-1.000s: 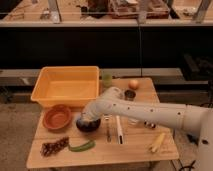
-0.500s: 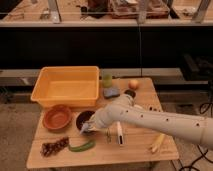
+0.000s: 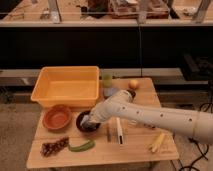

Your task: Wipe purple bowl with towel

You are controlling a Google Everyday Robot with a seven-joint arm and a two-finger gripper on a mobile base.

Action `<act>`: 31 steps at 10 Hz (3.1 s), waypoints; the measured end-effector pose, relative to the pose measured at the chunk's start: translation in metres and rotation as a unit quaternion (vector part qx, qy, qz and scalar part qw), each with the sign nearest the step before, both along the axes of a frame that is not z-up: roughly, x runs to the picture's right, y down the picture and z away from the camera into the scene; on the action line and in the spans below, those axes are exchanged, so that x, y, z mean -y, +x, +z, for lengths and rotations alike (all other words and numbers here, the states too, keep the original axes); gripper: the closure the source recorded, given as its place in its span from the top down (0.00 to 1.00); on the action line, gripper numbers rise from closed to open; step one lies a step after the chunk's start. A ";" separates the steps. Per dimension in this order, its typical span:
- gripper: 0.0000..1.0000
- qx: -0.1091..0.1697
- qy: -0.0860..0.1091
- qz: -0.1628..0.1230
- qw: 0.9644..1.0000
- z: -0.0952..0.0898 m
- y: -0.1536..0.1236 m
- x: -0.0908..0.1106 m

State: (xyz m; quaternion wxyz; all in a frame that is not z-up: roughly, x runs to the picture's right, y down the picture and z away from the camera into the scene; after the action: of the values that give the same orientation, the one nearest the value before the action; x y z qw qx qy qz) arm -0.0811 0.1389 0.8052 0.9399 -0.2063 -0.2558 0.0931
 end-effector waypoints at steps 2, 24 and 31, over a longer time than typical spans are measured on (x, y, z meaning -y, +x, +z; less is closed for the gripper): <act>0.00 -0.015 0.006 0.008 1.000 0.012 -0.005 0.011; 0.00 -0.036 0.003 -0.030 0.999 0.021 0.001 0.015; 0.00 -0.003 0.009 -0.039 0.999 0.000 -0.034 0.003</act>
State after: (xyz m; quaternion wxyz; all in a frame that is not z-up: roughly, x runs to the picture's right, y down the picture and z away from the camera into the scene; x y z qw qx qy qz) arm -0.1154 0.1357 0.8053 0.9455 -0.2073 -0.2451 0.0544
